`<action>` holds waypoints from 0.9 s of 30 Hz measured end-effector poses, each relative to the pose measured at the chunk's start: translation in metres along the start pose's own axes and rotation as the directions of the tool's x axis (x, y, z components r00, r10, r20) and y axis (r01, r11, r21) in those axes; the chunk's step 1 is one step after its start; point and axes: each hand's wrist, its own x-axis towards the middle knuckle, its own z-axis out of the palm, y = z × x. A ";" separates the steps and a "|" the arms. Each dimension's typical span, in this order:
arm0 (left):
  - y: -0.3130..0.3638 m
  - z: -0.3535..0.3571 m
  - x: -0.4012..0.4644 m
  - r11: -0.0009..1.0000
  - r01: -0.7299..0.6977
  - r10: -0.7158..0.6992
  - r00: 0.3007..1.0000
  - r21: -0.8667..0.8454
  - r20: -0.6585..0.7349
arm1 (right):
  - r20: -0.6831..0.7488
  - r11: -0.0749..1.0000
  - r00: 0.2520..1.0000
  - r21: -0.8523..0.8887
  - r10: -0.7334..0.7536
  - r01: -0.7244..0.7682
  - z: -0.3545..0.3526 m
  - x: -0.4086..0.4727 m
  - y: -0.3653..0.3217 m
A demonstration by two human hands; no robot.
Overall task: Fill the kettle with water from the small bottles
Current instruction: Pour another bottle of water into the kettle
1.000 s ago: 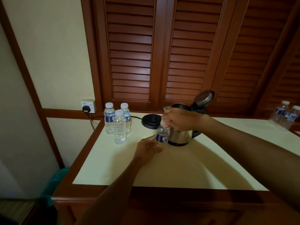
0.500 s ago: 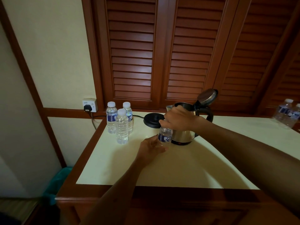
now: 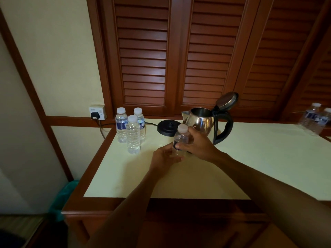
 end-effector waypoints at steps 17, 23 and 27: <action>0.029 0.049 -0.008 0.672 -0.055 0.006 0.998 0.738 0.069 | -0.167 0.994 0.982 0.073 0.092 -0.080 -0.093 -0.070 0.080; 0.066 0.147 0.007 0.705 -0.257 0.171 0.966 0.661 0.194 | -0.275 0.989 0.950 0.027 0.150 -0.148 -0.172 -0.094 0.152; 0.084 0.235 0.038 0.657 -0.347 0.192 0.936 0.669 0.296 | -0.344 0.989 0.928 0.015 0.144 -0.148 -0.235 -0.108 0.215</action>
